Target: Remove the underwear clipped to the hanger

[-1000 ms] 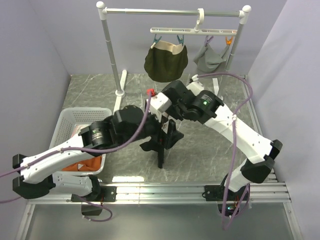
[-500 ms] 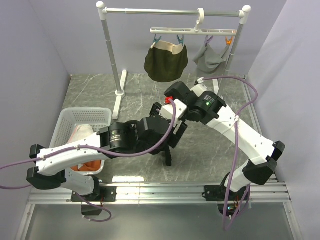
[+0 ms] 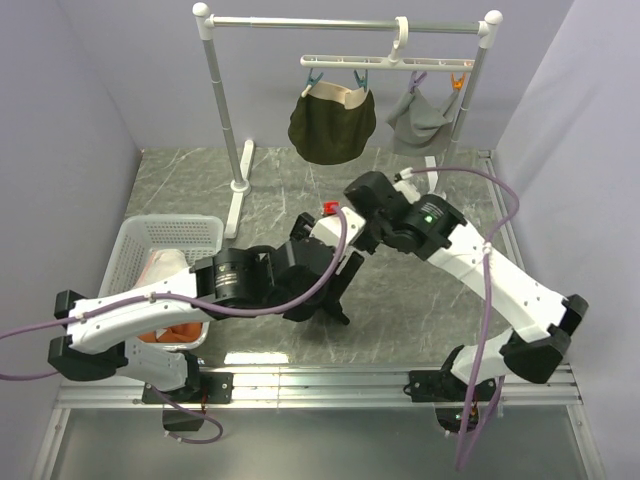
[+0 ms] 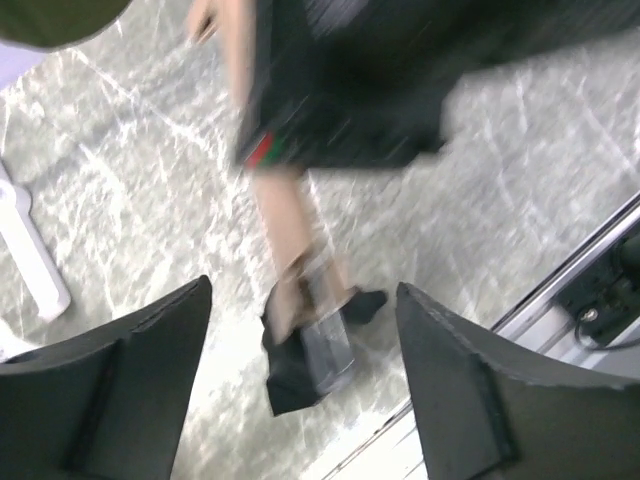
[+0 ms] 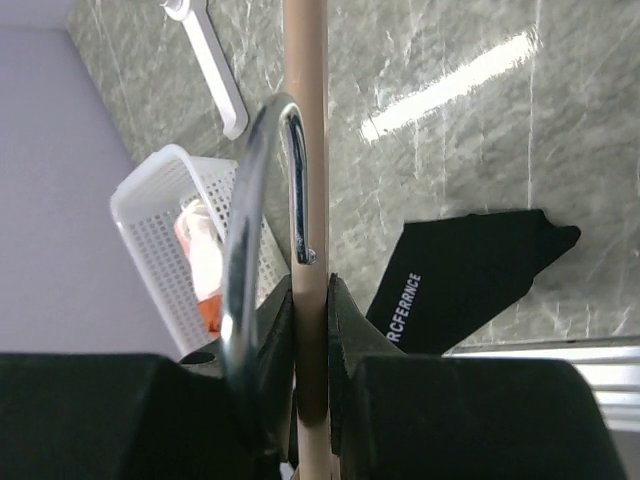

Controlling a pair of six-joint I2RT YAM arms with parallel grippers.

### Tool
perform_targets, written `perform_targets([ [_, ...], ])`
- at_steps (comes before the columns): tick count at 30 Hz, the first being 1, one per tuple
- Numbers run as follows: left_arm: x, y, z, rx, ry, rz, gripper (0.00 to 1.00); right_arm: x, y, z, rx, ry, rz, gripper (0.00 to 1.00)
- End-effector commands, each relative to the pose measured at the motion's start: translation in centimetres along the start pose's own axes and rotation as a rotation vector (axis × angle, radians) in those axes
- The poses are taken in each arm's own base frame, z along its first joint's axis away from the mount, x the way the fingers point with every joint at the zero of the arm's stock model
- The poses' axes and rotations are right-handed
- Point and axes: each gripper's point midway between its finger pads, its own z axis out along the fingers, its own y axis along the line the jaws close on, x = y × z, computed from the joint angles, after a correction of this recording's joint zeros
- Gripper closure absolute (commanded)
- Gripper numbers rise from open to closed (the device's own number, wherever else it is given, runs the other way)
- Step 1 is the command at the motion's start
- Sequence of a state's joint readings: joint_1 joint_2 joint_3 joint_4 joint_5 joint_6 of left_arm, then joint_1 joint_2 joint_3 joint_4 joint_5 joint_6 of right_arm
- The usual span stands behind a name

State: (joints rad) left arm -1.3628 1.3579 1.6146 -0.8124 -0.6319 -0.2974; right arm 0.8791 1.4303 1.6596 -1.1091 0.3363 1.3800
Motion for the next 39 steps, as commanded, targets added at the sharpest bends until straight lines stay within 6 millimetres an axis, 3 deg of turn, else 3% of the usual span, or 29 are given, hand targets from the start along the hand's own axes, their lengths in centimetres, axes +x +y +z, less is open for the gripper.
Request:
perform_targets([
  [1, -1.0, 1.3, -2.7, 0.031, -0.080, -0.082, 0.19, -1.5, 1.5, -2.0, -0.143, 0.030, 0.134, 1.00],
  [6, -1.5, 1.2, -4.0, 0.087, -0.137, -0.087, 0.14, -2.4, 1.2, -1.7, -0.139, 0.048, 0.166, 1.00],
  [16, -1.7, -1.7, -2.3, 0.138, -0.143, 0.010, 0.12, -2.3, 2.0, -1.7, -0.174, 0.106, 0.199, 1.00],
  [23, -1.2, -0.6, -0.9, 0.030, -0.134, 0.057, 0.16, -1.5, 2.4, -1.8, -0.204, 0.153, 0.203, 1.00],
  [26, -0.8, -0.2, -0.3, -0.016, -0.120, 0.094, 0.21, -1.3, 2.6, -2.0, -0.219, 0.169, 0.206, 1.00],
  [29, -0.4, -0.3, 0.3, -0.032, -0.099, 0.122, 0.29, -1.1, 3.0, -2.4, -0.244, 0.188, 0.211, 1.00],
  [32, -0.3, -0.4, 0.3, -0.030, -0.101, 0.121, 0.43, -1.1, 3.2, -2.6, -0.255, 0.191, 0.208, 1.00],
  [33, -0.5, -0.3, 0.2, -0.030, -0.110, 0.115, 0.56, -1.0, 3.1, -2.6, -0.252, 0.192, 0.208, 1.00],
  [35, -0.9, -0.2, 0.0, -0.030, -0.124, 0.106, 0.69, -1.0, 3.0, -2.5, -0.250, 0.191, 0.211, 1.00],
  [37, -1.2, 0.1, -0.2, -0.037, -0.134, 0.096, 0.93, -1.1, 3.0, -2.6, -0.258, 0.189, 0.215, 1.00],
  [38, -1.3, 0.2, -0.3, -0.043, -0.138, 0.092, 1.00, -1.1, 2.9, -2.5, -0.256, 0.188, 0.218, 1.00],
  [39, -1.4, 0.4, -0.4, -0.044, -0.142, 0.086, 1.00, -1.2, 2.9, -2.5, -0.258, 0.188, 0.216, 1.00],
])
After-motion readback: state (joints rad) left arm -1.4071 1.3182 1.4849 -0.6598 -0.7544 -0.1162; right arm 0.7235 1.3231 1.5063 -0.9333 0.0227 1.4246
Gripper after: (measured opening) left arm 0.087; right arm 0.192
